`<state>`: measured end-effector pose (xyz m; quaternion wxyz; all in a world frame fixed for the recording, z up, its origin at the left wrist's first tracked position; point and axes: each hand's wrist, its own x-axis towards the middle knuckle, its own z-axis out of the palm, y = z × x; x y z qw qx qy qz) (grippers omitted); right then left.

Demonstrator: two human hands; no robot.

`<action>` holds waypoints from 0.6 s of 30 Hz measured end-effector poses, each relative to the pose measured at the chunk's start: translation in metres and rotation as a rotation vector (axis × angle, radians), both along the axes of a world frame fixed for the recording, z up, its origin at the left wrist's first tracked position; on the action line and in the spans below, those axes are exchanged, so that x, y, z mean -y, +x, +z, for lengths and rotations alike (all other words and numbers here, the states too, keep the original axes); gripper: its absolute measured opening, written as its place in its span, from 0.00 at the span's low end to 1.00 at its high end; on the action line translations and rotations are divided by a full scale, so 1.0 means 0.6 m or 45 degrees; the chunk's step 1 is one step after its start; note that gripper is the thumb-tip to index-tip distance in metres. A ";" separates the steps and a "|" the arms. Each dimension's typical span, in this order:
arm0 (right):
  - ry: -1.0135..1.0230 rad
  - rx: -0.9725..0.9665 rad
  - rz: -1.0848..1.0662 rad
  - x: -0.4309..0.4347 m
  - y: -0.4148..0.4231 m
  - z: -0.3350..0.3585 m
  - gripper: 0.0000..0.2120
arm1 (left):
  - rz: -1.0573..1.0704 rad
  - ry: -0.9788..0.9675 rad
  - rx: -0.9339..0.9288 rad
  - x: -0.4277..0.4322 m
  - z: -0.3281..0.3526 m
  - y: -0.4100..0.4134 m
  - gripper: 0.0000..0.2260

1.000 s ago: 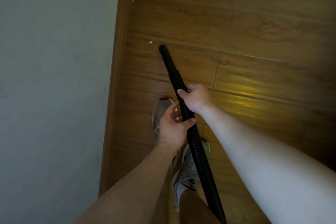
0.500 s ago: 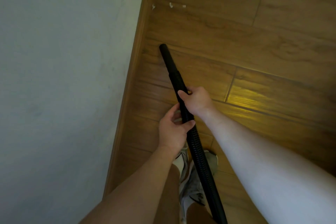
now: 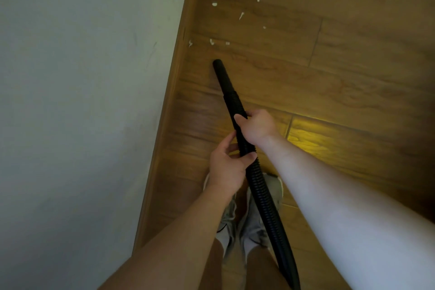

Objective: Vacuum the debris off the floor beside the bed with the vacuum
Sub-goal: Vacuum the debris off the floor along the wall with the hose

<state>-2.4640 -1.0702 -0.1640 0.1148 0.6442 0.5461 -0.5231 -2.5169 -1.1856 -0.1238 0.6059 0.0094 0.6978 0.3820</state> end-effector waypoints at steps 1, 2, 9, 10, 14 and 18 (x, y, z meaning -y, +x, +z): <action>0.008 0.013 0.003 -0.014 -0.001 0.000 0.13 | 0.009 0.006 0.005 -0.015 0.001 0.001 0.31; 0.020 0.021 0.006 -0.029 -0.002 -0.001 0.14 | 0.016 0.010 0.009 -0.030 0.002 0.003 0.30; 0.051 0.061 -0.031 -0.100 0.001 -0.007 0.14 | 0.010 0.004 0.004 -0.110 0.000 0.006 0.30; 0.037 0.052 -0.025 -0.108 0.003 -0.008 0.14 | 0.017 -0.009 0.004 -0.117 0.000 0.009 0.30; -0.035 0.014 0.055 -0.137 0.009 -0.012 0.13 | 0.057 -0.063 -0.021 -0.139 0.002 0.023 0.28; -0.081 -0.044 0.155 -0.151 0.002 -0.014 0.14 | 0.111 -0.121 -0.034 -0.152 0.003 0.024 0.27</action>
